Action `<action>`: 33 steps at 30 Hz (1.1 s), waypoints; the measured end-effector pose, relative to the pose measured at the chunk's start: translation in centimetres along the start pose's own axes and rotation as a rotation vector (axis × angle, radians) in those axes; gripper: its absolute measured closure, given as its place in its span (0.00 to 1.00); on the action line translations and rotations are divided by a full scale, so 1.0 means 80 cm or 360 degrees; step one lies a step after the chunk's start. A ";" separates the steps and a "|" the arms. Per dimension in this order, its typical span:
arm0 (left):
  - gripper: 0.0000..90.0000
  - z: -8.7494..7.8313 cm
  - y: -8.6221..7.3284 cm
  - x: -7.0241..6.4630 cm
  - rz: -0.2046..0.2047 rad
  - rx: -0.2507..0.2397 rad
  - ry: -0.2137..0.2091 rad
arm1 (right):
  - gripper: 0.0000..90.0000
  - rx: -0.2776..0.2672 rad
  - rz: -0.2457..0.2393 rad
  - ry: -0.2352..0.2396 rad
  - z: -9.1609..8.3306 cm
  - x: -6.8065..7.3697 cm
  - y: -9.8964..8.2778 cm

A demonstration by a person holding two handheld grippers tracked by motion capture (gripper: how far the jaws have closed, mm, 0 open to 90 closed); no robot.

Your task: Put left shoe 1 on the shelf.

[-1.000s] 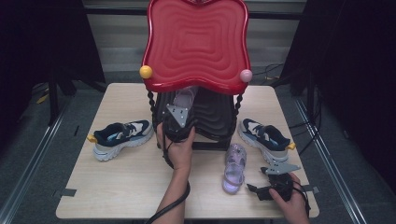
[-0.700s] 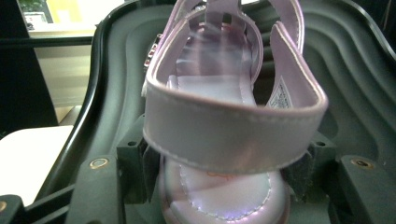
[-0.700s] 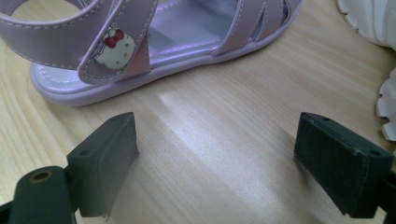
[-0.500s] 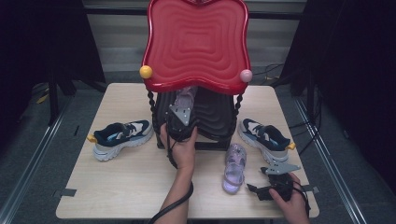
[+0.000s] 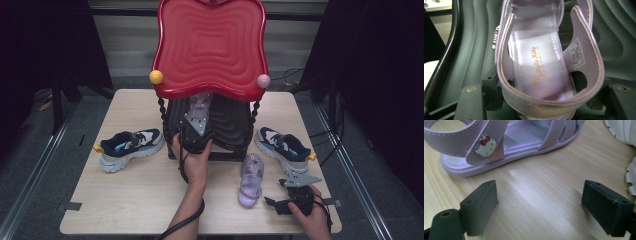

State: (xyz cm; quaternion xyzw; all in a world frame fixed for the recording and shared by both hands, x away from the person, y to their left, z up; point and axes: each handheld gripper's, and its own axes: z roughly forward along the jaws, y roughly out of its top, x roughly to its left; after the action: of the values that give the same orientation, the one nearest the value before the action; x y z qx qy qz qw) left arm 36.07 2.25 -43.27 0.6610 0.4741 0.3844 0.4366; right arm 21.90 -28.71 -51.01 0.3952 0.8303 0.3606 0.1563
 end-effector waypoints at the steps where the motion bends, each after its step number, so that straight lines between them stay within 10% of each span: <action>1: 0.35 0.001 0.000 0.000 0.0002 0.0001 -0.0003 | 0.14 0.0000 0.0000 0.0000 0.000 0.000 0.000; 33: 0.20 -0.012 0.011 0.015 0.0156 0.0123 -0.0223 | 0.14 0.0001 0.0001 -0.0001 0.000 0.000 0.000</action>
State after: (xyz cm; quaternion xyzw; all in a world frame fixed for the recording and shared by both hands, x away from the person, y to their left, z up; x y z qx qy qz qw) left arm 35.76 3.48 -42.02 0.7250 0.4240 0.3394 0.4236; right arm 21.90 -28.71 -51.00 0.3956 0.8302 0.3604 0.1562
